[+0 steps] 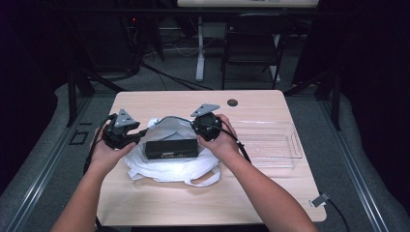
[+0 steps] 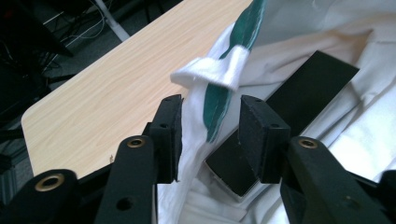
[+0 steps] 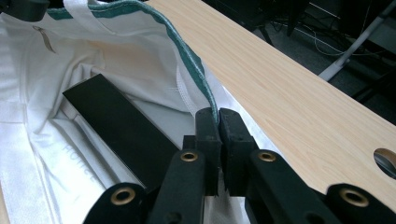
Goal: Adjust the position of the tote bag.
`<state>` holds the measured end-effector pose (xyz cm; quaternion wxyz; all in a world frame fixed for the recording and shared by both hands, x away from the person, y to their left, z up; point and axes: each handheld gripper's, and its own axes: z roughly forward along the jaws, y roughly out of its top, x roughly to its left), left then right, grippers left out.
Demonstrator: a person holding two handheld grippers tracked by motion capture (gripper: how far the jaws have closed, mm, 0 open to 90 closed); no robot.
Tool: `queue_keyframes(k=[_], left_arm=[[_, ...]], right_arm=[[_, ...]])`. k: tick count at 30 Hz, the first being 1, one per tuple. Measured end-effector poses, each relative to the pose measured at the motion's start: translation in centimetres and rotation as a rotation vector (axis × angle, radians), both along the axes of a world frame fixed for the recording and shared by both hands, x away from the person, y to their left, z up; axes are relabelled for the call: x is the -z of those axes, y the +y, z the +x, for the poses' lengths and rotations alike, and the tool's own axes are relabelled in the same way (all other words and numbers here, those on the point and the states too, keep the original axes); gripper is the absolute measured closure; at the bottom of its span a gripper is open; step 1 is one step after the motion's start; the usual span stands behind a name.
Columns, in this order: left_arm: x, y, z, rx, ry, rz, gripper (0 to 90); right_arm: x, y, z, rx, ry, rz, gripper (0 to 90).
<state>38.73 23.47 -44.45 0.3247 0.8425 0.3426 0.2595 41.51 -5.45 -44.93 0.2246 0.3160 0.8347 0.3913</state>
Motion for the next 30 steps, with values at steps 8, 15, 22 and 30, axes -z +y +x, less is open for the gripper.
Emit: queue_keyframes(k=[8,15,22,30], left_arm=[[0.8,0.1,0.4,-0.015,0.016,0.021,64.1],[1.1,-0.6,1.0,-0.009,0.024,0.045,72.3],[1.2,-1.1,1.6,-0.018,0.029,0.069,82.2],[1.0,-1.1,2.3,-0.021,0.036,0.074,88.0]], right_arm=[[0.0,-0.1,0.2,0.012,0.0,-0.001,87.2],[0.1,-0.2,0.6,0.022,-0.002,0.008,87.1],[0.4,-0.1,1.2,0.043,-0.004,-0.001,87.1],[0.6,-0.1,1.8,0.046,-0.012,-0.024,87.1]])
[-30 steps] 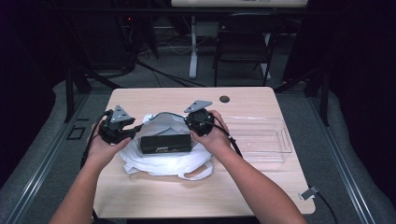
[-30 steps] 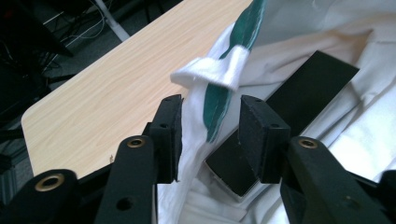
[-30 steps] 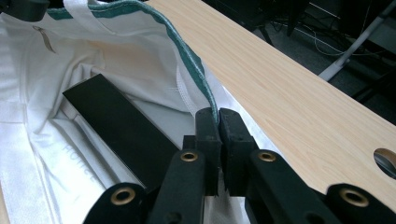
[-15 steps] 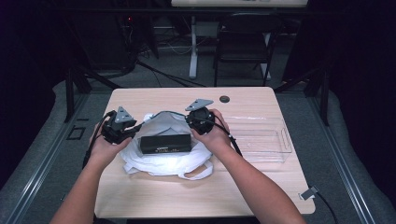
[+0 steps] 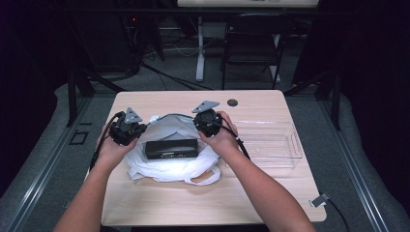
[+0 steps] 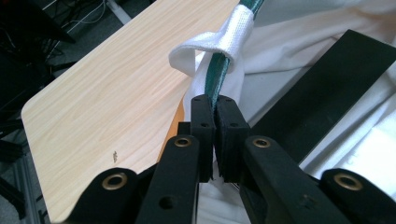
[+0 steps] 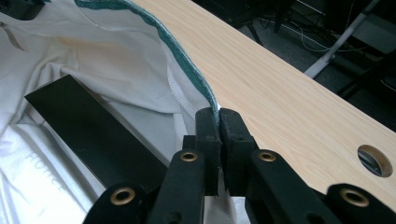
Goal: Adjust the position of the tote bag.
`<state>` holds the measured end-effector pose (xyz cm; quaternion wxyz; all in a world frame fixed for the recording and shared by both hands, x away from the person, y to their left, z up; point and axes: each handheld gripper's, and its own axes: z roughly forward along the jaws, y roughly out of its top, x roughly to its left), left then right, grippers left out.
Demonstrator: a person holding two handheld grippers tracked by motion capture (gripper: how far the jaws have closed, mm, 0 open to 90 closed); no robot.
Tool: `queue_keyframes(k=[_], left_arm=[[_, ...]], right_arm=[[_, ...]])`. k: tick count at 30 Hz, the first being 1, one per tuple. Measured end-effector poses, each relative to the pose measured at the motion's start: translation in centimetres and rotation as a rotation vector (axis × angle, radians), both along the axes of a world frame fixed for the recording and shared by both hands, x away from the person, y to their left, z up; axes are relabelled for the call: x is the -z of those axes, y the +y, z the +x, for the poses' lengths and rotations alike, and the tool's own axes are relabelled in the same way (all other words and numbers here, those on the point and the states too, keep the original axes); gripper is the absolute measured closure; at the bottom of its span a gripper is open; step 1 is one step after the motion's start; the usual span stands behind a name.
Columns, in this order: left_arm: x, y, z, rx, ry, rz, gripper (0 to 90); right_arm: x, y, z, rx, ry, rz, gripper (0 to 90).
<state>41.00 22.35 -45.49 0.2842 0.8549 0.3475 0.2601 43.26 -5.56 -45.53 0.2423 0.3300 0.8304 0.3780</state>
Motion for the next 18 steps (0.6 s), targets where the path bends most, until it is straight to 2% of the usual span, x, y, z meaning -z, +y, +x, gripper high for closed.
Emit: queue_keyframes(k=[9,18], left_arm=[[0.2,0.2,0.8,-0.023,0.008,-0.026,88.5],[0.6,0.0,1.3,-0.034,0.017,-0.02,88.5]], right_arm=[[0.5,0.3,0.4,0.014,-0.018,-0.028,87.1],[0.9,0.5,0.8,0.029,-0.022,-0.046,87.1]])
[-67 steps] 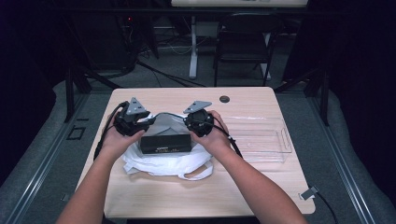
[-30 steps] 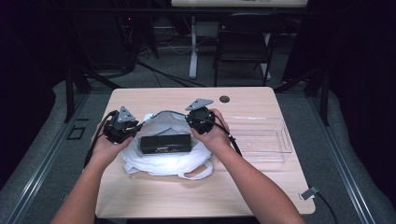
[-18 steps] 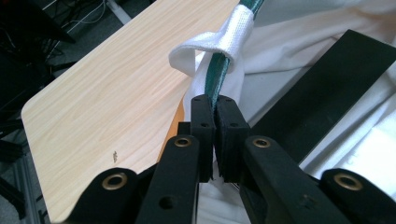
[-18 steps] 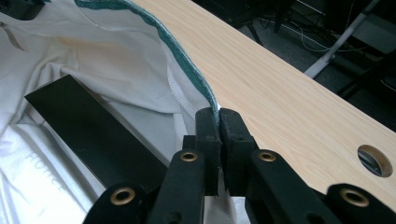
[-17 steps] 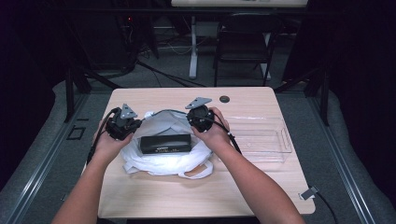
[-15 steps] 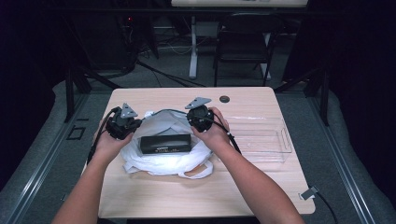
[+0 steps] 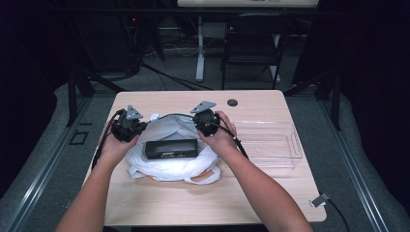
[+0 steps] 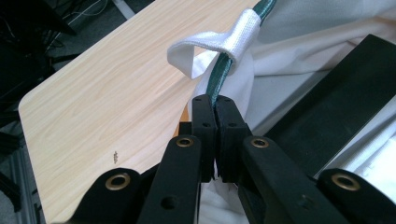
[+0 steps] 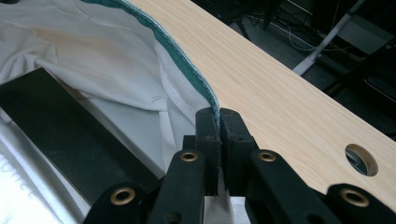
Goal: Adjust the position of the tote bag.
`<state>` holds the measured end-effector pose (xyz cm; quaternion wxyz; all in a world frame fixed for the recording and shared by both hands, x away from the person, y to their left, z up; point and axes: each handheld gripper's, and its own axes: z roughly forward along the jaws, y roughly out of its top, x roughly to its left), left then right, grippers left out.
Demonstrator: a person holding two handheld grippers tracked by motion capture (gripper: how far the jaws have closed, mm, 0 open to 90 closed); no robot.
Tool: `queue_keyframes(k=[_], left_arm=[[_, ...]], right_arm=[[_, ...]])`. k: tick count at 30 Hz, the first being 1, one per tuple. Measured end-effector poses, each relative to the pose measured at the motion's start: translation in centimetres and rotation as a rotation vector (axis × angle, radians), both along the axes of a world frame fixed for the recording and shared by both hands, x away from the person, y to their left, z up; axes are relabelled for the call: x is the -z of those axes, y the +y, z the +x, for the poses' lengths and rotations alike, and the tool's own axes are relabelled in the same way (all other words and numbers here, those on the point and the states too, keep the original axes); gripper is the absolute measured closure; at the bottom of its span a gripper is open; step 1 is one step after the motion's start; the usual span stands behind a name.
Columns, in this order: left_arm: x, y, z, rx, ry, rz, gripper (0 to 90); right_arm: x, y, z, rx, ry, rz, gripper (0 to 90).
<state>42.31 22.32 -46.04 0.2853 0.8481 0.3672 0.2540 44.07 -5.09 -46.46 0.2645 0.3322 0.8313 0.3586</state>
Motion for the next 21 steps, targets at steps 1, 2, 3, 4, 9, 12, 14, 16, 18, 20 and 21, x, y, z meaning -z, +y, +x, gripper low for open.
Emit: queue_keyframes(k=[1,2,3,4,9,12,14,16,18,20,21], left_arm=[[0.0,0.0,0.1,0.0,-0.001,0.0,88.5],[0.1,0.0,0.1,0.001,-0.001,0.001,88.5],[0.1,0.0,0.2,-0.002,-0.003,0.0,88.5],[0.1,0.0,0.2,-0.003,-0.002,-0.001,88.5],[0.4,-0.1,0.5,-0.005,0.002,-0.004,88.5],[0.5,-0.1,0.7,-0.008,0.011,-0.006,88.5],[0.5,-0.1,0.8,-0.013,0.008,-0.008,88.5],[0.6,-0.1,1.0,-0.015,0.011,-0.009,88.5],[0.6,-0.1,1.1,-0.018,0.011,-0.009,88.6],[0.6,-0.2,1.3,-0.017,0.018,-0.01,88.6],[0.7,-0.2,1.3,-0.019,0.017,-0.012,88.6]], right_arm=[[0.1,0.0,0.1,0.003,0.0,0.001,87.1],[0.1,0.0,0.1,0.005,-0.002,0.004,87.1],[0.2,0.0,0.2,0.003,0.0,0.002,87.1],[0.2,0.0,0.2,0.004,0.0,-0.001,87.1],[0.5,0.0,0.5,0.011,0.001,-0.007,87.1],[0.7,0.1,0.7,0.014,0.004,-0.007,87.1],[0.8,0.1,0.8,0.018,0.007,-0.009,87.0],[0.9,0.1,0.9,0.019,0.009,-0.012,87.0],[1.0,0.1,1.1,0.019,0.013,-0.014,87.0],[1.2,0.1,1.2,0.022,0.017,-0.013,87.0],[1.2,0.1,1.3,0.025,0.021,-0.015,87.0]])
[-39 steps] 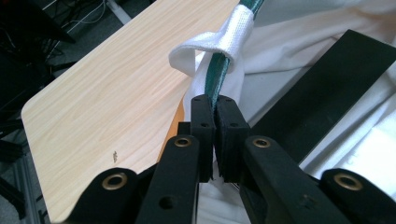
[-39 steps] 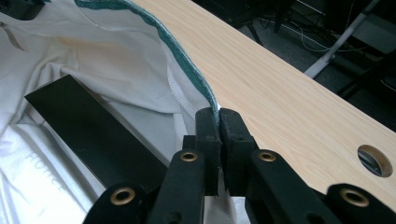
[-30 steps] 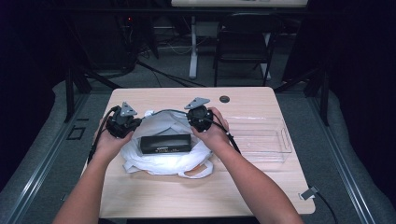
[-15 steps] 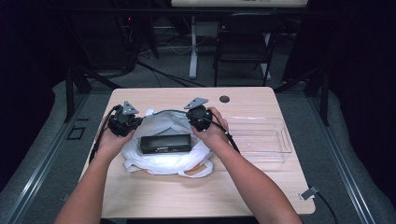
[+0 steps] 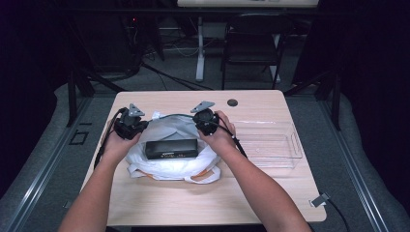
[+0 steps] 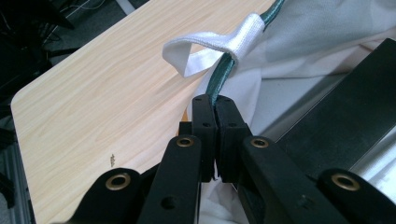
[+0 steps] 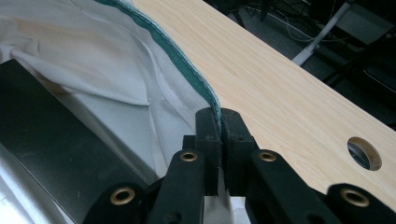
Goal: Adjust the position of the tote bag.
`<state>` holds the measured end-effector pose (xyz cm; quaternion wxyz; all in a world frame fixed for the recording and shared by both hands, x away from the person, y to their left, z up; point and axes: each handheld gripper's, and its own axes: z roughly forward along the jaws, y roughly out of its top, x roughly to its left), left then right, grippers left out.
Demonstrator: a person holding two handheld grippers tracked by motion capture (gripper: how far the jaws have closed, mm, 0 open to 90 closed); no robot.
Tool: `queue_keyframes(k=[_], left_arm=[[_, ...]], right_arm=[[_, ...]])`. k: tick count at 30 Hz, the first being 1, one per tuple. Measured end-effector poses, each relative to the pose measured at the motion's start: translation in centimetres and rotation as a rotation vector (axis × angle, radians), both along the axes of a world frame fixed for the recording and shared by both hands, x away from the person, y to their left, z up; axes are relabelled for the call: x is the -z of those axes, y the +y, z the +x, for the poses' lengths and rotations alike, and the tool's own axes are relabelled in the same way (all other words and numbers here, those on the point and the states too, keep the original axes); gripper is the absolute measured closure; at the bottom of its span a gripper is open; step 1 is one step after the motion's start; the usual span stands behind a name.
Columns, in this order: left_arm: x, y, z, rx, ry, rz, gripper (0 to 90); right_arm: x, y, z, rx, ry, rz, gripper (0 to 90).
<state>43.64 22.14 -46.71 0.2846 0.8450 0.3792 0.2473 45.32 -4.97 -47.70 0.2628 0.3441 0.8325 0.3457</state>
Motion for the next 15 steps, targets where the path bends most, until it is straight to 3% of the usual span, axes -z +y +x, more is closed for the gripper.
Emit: queue_keyframes(k=[15], left_arm=[[0.53,-0.35,1.06,-0.012,0.026,-0.01,88.6]], right_arm=[[0.8,-0.09,0.99,0.025,0.041,-0.004,86.9]])
